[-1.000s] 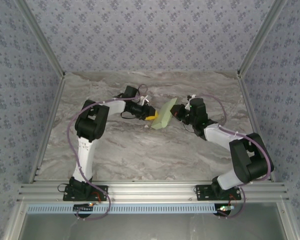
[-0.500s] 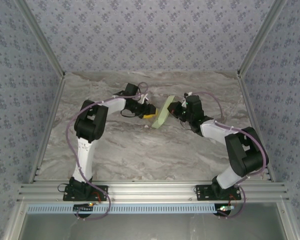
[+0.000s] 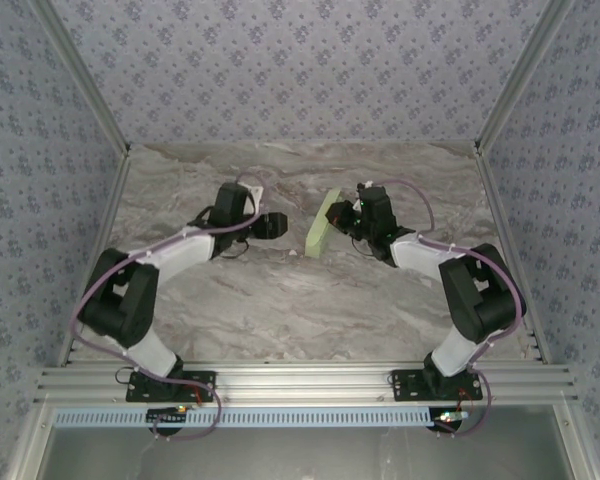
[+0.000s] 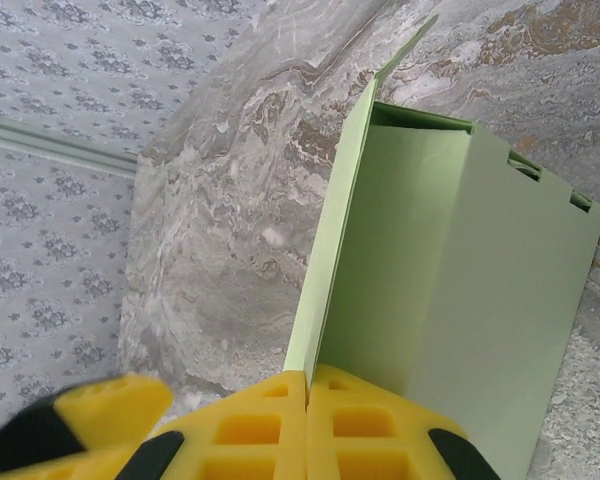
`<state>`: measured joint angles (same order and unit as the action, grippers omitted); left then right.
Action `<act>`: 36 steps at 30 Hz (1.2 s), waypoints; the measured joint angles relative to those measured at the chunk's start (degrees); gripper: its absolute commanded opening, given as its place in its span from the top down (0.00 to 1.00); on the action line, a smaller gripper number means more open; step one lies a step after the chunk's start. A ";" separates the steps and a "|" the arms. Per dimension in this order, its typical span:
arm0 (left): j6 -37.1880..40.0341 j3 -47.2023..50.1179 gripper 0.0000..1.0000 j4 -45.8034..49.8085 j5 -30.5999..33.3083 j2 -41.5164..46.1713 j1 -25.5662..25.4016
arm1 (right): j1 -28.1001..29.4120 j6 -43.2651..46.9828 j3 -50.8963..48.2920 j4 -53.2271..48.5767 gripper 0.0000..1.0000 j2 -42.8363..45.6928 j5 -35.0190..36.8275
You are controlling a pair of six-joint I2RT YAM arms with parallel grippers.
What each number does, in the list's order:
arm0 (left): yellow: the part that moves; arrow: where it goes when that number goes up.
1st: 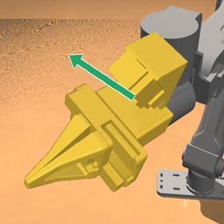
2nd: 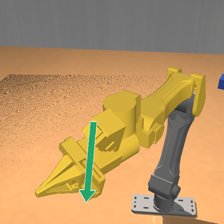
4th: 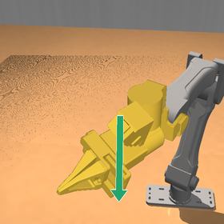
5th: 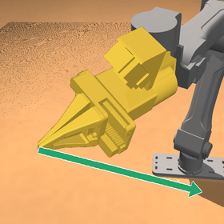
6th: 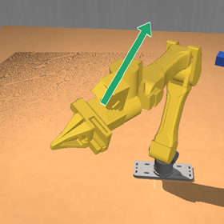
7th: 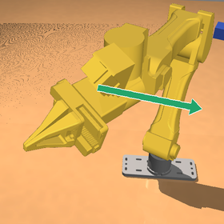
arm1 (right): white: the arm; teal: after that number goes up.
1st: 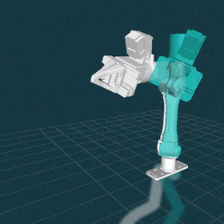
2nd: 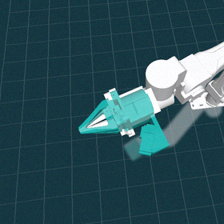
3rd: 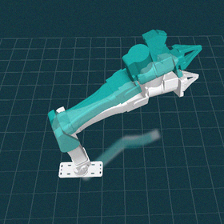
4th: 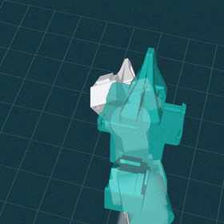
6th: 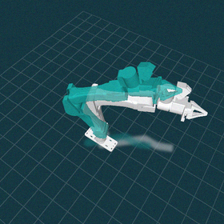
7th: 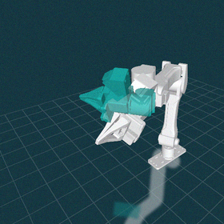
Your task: Fold the paper box
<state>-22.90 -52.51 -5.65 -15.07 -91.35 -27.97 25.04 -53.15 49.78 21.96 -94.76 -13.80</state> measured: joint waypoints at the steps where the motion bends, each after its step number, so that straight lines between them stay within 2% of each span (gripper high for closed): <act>1: 0.59 2.40 0.26 -2.10 0.87 1.38 -1.31 | 0.02 0.09 0.24 -0.37 0.93 -0.02 0.04; 5: 5.29 5.11 0.22 -6.71 3.54 1.57 -8.37 | 0.20 0.50 0.72 -1.16 0.93 -0.02 0.20; 8: 8.41 4.92 0.20 -9.38 4.22 0.46 -11.63 | 0.24 0.68 0.74 -1.25 0.93 -0.02 0.50; 20: 15.21 -2.01 0.20 -10.82 5.68 -7.48 -14.60 | 0.31 0.94 0.74 -1.27 0.93 -0.02 0.55; 29: 17.94 -6.86 0.41 -9.42 5.88 -12.57 -14.64 | 0.35 1.29 1.29 -2.29 0.93 -0.02 0.59; 36: 18.36 -7.37 0.56 -9.57 6.03 -12.98 -14.51 | 0.26 1.31 1.53 -2.58 0.91 -0.02 1.09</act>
<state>-4.54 -59.88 -15.22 -9.04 -104.33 -42.48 25.30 -51.83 51.31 19.38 -94.78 -12.71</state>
